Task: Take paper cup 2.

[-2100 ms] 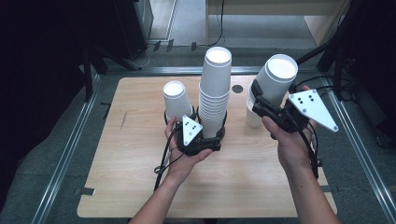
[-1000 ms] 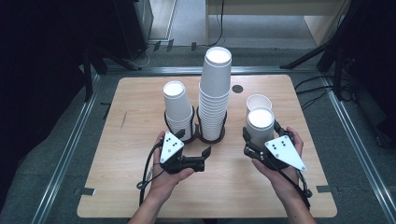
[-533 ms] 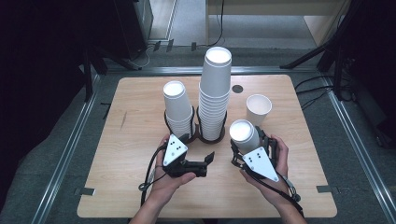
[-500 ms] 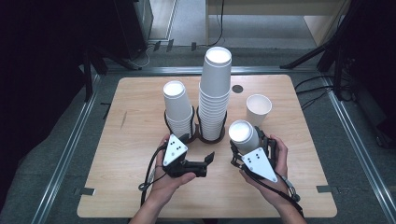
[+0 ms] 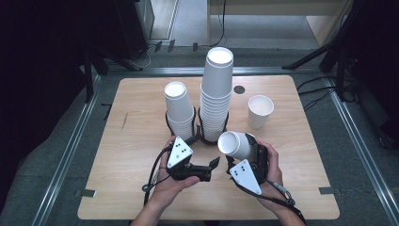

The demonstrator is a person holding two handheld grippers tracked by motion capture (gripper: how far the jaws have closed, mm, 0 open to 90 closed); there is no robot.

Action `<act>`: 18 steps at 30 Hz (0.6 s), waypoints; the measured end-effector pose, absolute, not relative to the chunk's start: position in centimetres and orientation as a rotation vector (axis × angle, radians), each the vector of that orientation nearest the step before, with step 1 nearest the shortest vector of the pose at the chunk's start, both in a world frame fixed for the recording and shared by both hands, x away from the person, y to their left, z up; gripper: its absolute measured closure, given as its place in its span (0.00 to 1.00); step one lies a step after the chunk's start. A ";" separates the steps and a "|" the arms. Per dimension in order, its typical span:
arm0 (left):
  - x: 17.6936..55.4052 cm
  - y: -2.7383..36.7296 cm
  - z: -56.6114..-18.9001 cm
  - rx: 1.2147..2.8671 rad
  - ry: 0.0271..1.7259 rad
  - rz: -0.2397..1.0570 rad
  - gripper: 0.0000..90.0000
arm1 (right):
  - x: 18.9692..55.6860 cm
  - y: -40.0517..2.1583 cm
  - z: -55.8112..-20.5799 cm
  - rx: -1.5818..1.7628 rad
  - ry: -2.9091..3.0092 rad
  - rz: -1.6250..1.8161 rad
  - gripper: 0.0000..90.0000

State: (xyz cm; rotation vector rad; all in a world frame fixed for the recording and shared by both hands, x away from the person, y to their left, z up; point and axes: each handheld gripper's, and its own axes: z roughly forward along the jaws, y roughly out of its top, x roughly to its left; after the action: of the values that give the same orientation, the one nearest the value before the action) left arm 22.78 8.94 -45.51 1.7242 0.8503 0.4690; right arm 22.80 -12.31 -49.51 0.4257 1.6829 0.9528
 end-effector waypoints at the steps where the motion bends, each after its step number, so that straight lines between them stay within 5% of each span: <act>1: 22.7 8.9 -45.4 1.737 0.834 0.470 0.00 | 22.7 -12.2 -49.6 0.410 1.682 0.949 0.19; 18: 22.4 8.0 -45.5 1.825 0.716 0.397 0.07 | 21.8 -11.1 -50.7 0.197 1.714 0.887 0.19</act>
State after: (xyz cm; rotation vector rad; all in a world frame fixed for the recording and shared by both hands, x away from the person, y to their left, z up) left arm 22.42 7.95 -45.54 1.8250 0.7160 0.3975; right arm 21.81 -11.15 -50.75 0.1972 1.7141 0.8875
